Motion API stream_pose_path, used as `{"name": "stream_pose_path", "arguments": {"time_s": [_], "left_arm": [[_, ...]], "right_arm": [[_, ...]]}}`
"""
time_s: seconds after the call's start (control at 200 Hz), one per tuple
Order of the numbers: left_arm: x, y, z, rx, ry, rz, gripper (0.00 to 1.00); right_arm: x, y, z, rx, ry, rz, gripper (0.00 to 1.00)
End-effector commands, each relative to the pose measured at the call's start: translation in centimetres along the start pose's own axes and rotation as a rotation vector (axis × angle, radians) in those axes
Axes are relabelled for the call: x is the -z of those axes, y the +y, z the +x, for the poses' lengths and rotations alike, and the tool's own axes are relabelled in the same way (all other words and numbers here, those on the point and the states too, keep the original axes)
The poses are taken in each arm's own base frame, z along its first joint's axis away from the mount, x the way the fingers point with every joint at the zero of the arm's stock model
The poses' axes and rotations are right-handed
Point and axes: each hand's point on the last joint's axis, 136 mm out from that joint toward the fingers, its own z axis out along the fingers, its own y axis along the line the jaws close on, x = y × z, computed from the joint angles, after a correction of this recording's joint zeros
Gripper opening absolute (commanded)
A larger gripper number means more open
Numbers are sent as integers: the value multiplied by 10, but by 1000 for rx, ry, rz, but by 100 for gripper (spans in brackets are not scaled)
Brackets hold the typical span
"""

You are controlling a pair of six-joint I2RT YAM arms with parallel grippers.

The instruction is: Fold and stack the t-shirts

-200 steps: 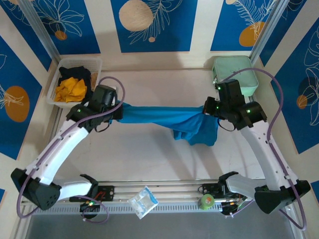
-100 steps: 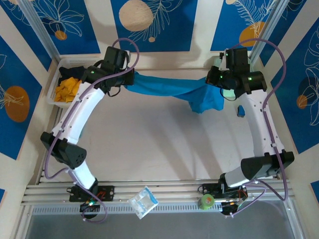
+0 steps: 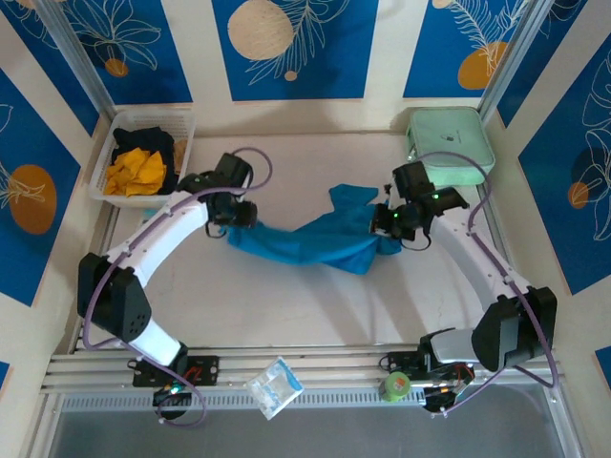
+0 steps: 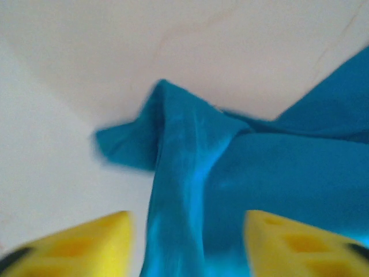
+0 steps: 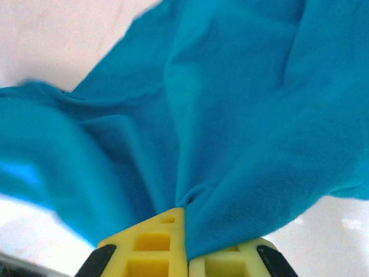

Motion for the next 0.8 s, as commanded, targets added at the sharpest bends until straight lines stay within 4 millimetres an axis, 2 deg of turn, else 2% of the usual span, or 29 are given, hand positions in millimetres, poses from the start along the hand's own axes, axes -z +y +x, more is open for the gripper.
{"name": "stream_pose_path", "arguments": {"time_s": [0.0,0.055,0.125,0.155,0.2,0.315,0.445,0.52,0.61,0.705,0.795], "left_arm": [[25,6,12,62,-53,39,83],[35,13,18,65,-66,16,90],[47,21,20,60,-79,-14,95],[52,24,20,57,-86,-24,97],[55,26,17,53,-95,-36,99],[47,27,9,48,-97,-56,100],[11,27,3,62,-65,-85,99],[-12,31,1,85,-39,-107,97],[-35,42,1,121,-14,-139,95],[-50,52,3,167,-4,-147,95],[-59,57,7,192,6,-137,94]], "right_arm": [[7,16,17,11,26,-64,35],[7,16,21,19,31,-61,56],[11,15,19,28,13,-45,70],[13,13,15,34,1,-32,87],[15,12,8,44,-15,-10,93],[19,8,-20,72,-63,49,93],[4,9,-69,120,-97,87,78],[-16,12,-96,157,-81,114,69],[-51,16,-123,179,-21,141,62],[-90,17,-142,184,27,167,62],[-125,16,-151,177,73,200,65]]}}
